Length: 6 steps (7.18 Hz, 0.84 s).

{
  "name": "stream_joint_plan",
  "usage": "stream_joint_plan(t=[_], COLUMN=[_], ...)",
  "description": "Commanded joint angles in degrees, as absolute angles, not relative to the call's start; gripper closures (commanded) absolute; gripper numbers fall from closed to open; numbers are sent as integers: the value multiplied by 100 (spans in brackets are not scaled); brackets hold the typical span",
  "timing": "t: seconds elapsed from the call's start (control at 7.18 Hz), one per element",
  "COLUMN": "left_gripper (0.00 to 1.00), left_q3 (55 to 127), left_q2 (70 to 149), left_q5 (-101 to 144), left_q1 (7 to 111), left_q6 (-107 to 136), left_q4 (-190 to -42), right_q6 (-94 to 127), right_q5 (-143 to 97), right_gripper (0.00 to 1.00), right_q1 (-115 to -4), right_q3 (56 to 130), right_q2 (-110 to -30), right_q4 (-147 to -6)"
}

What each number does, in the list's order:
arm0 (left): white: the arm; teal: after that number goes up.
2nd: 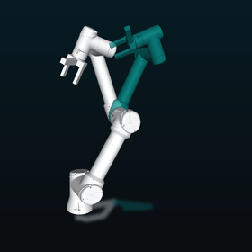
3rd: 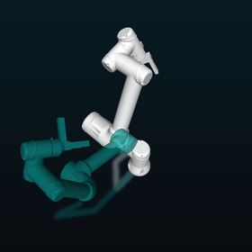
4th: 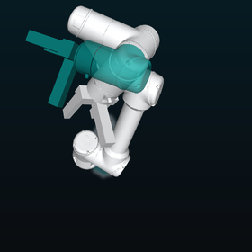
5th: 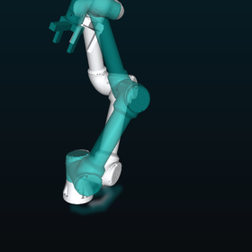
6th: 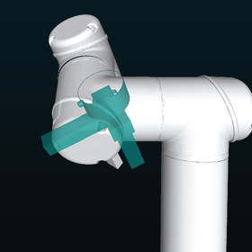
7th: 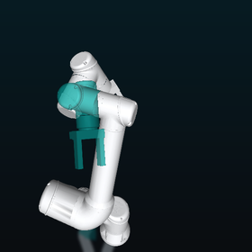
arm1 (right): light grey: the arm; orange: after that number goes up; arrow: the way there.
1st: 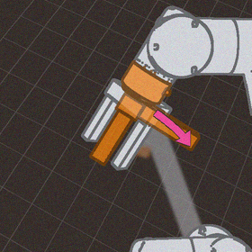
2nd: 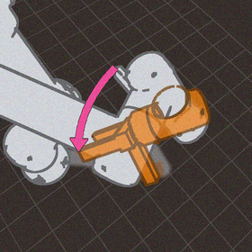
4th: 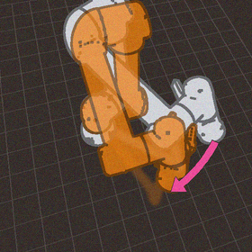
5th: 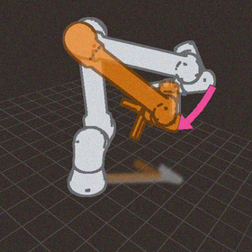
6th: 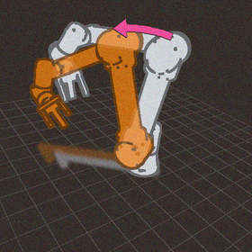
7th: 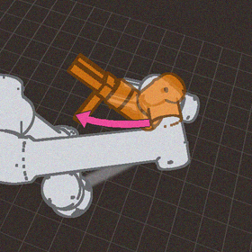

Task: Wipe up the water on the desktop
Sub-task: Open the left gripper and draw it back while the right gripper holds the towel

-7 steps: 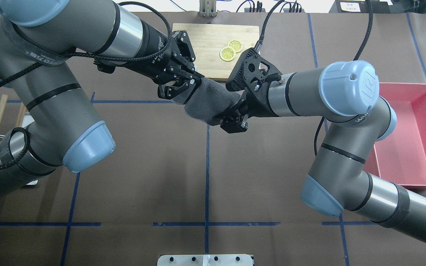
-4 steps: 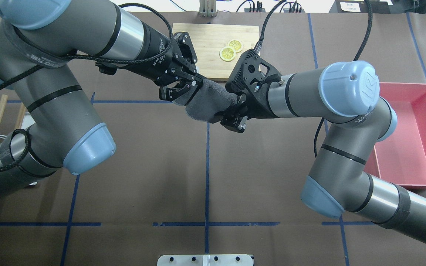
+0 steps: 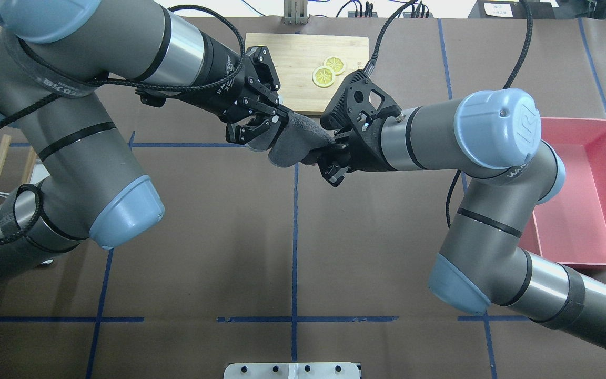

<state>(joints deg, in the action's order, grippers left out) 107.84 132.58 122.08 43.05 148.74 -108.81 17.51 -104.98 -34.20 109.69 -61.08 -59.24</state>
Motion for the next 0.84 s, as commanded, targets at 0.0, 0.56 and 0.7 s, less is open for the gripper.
stream_joint_plan(t=[0.0, 0.56, 0.7], left_gripper=[1, 0, 0], left_q3=[10819, 11003, 11013], left_q2=[13210, 12615, 12438], left_q5=[12217, 12278, 12287], left_q1=[4298, 4377, 4386], left_q6=[14688, 12995, 12468], left_q4=[-10942, -10942, -10890], right_q6=[1767, 2097, 2771], right_q5=[-10494, -10494, -10503], right_gripper=[100, 100, 100], right_q1=[-3428, -3507, -3516], right_q3=[10986, 10978, 10969], right_q2=[-6117, -6214, -6231], right_q4=[-5933, -6133, -6317])
